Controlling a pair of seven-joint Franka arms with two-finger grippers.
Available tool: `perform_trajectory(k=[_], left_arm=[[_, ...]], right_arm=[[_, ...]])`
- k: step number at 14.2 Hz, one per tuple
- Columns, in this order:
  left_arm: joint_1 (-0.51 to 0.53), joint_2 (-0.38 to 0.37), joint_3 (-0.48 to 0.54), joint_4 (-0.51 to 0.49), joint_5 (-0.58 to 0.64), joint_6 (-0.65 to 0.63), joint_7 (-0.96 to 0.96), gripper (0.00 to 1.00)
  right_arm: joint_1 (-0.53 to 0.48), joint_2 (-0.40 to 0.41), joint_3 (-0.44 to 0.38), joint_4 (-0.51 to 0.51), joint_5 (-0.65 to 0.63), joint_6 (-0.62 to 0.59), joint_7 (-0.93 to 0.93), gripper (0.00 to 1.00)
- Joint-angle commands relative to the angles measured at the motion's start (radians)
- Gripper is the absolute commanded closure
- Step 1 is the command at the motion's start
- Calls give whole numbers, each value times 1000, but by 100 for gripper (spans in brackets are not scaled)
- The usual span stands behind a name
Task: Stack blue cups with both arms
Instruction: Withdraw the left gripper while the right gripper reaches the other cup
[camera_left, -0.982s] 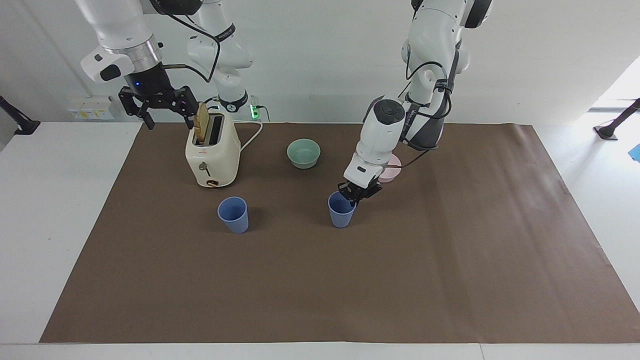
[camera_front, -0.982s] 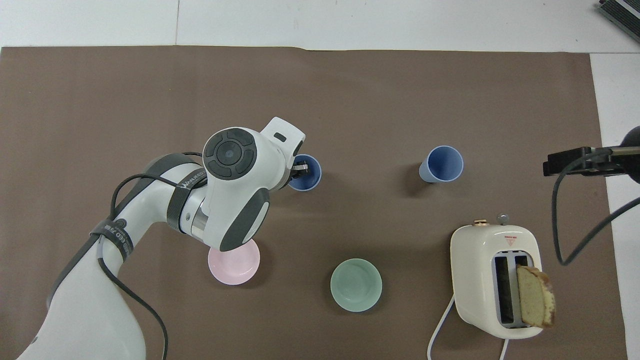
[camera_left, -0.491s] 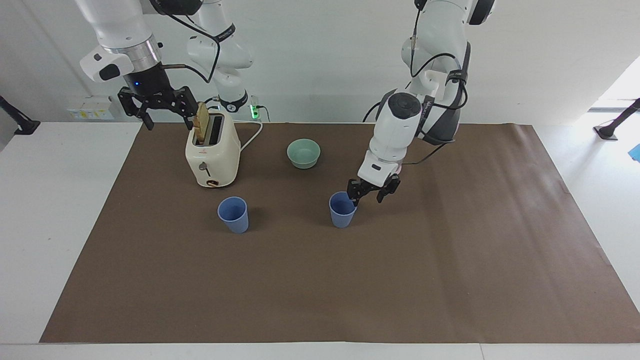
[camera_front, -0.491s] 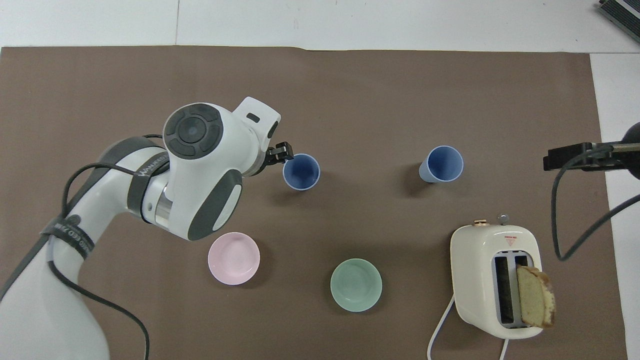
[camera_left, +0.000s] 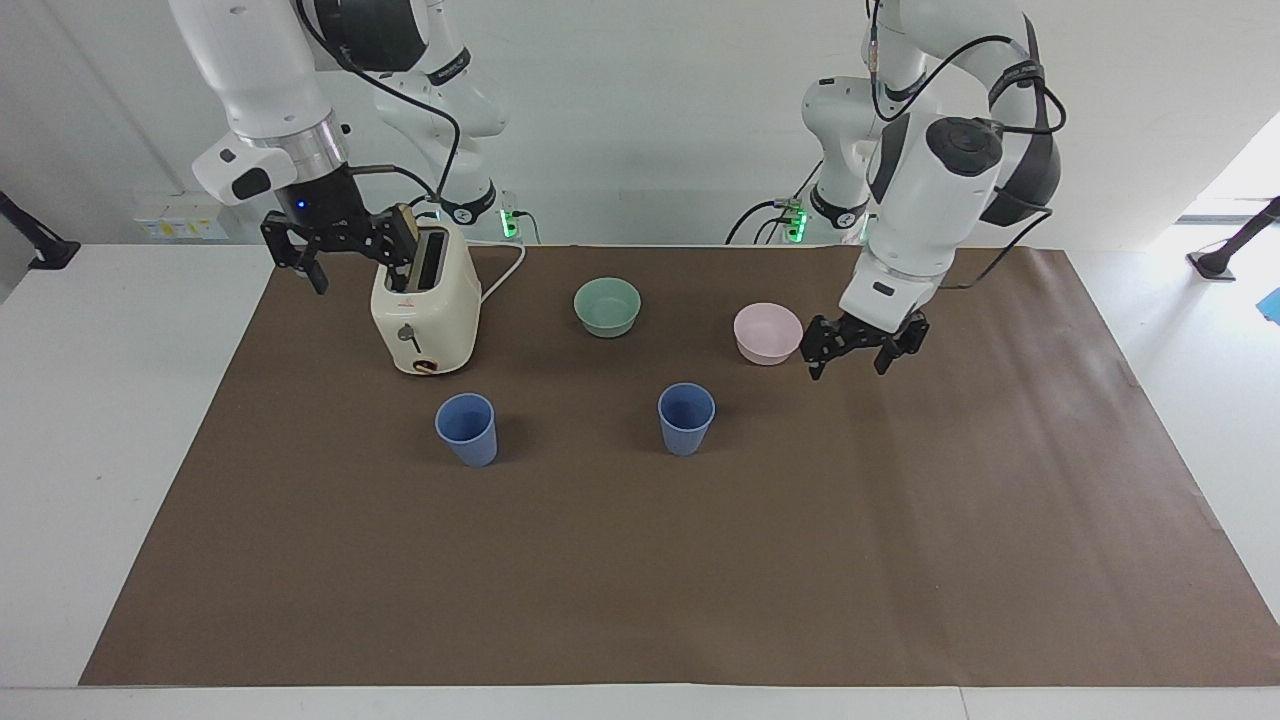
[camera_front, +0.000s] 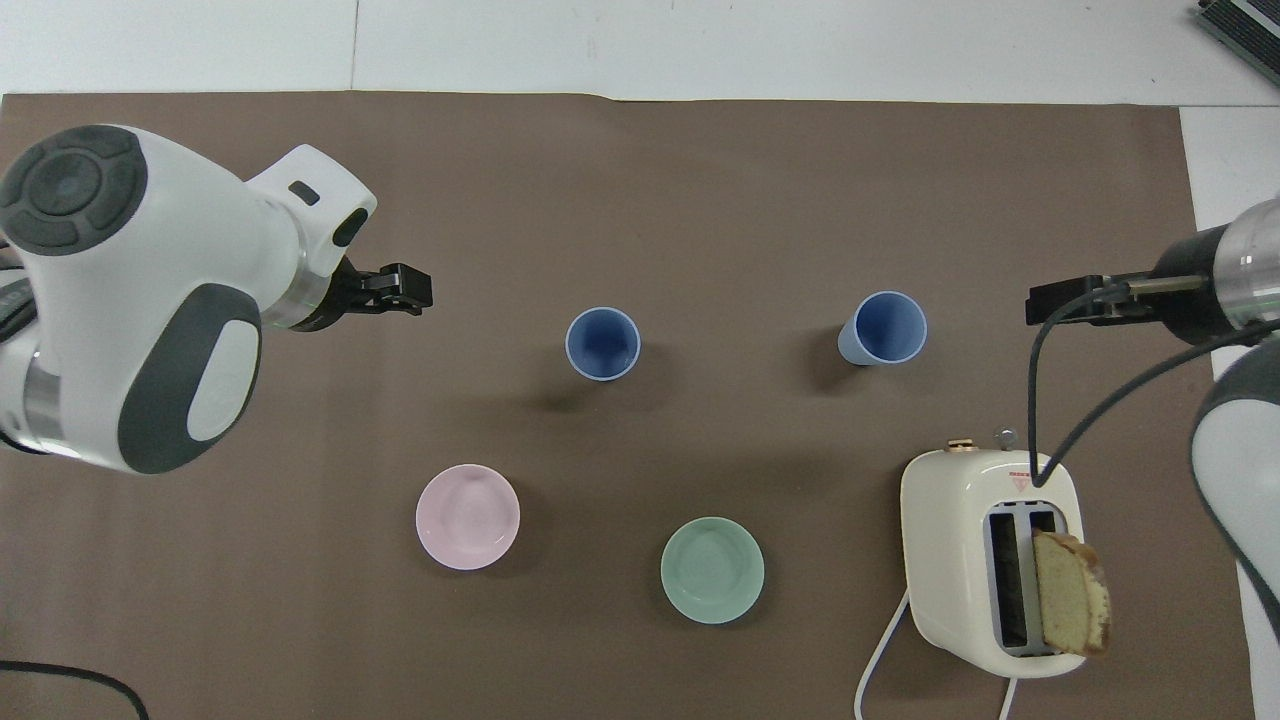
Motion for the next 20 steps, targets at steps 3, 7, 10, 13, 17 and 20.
perform_trajectory(k=[3,7,10,13,17,20], left_arm=[[128,-62,-10,-23,15,-125,263,0],[200,-107,-10,-12,15,-180,418,0],[206,-153,9,17,17,-251,466,0],[203,-153,4,133,58,-362,466,0],[202,-168,4,176,46,-418,467,0],[200,-179,9,169,43,-429,455,0]], right_arm=[[-4,87,2,-105,8,106,-29,0],[16,176,0,-134,6,212,-17,0],[16,225,0,-154,5,252,-18,0],[16,248,0,-156,0,259,-18,0],[30,284,0,-168,0,318,-11,0],[30,305,0,-168,-8,341,-11,0]])
